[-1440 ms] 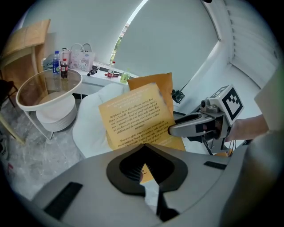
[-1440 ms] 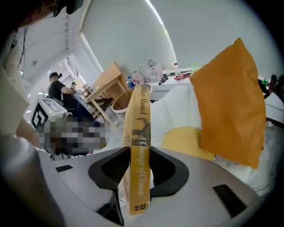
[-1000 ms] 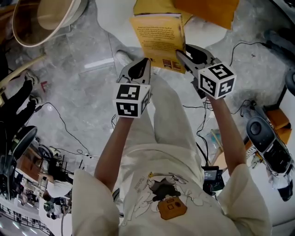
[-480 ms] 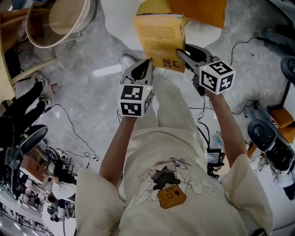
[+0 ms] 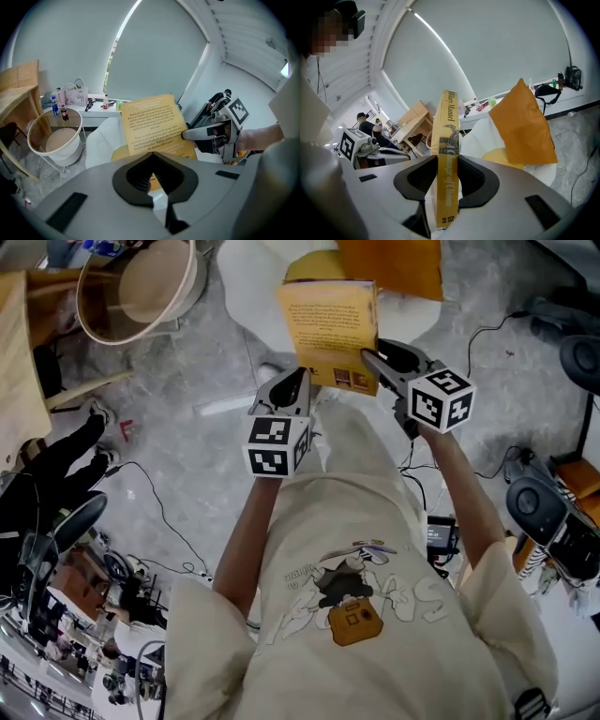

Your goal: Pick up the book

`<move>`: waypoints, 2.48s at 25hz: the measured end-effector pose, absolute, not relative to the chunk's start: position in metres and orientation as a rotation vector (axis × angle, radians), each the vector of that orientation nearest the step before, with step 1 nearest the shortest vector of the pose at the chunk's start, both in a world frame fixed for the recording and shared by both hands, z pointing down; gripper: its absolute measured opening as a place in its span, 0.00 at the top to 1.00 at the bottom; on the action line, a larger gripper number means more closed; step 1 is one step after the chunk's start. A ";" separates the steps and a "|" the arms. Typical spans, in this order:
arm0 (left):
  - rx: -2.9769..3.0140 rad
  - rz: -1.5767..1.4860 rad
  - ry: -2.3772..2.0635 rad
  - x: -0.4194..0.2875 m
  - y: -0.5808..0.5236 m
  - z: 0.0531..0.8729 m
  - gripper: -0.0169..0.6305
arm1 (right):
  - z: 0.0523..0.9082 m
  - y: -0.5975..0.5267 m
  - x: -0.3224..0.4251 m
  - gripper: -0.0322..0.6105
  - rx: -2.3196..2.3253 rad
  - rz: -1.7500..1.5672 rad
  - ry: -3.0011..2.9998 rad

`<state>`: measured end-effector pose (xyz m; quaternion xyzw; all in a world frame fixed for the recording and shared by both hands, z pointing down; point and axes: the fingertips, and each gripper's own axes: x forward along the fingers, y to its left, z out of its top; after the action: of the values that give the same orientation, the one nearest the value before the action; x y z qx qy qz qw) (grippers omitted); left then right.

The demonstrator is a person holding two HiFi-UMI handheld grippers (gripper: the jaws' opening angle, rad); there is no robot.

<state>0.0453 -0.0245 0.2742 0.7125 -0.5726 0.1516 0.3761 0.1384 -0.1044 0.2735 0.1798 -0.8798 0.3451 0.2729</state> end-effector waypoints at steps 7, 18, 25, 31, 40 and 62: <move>1.927 0.371 -1.470 0.045 -0.031 0.221 0.96 | 0.236 -0.096 0.141 0.70 0.524 0.975 -2.416; 1.989 0.347 -1.447 0.054 -0.013 0.180 0.96 | 0.172 -0.081 0.144 0.70 0.553 1.091 -2.528; 2.034 0.302 -1.513 0.040 -0.018 0.146 0.96 | 0.135 -0.081 0.144 0.70 0.573 1.109 -2.607; 2.073 0.294 -1.517 0.050 -0.020 0.139 0.96 | 0.123 -0.079 0.159 0.70 0.626 1.126 -2.644; 2.132 0.281 -1.509 0.048 -0.038 0.122 0.96 | 0.105 -0.080 0.166 0.70 0.706 1.188 -2.676; 2.065 0.293 -1.547 0.043 -0.024 0.148 0.96 | 0.143 -0.058 0.156 0.71 0.538 1.418 -2.588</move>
<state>0.0428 -0.0241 0.1481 0.7658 -0.5739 0.1086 0.2691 0.1564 -0.0581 0.1435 0.1787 -0.8606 0.4716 0.0708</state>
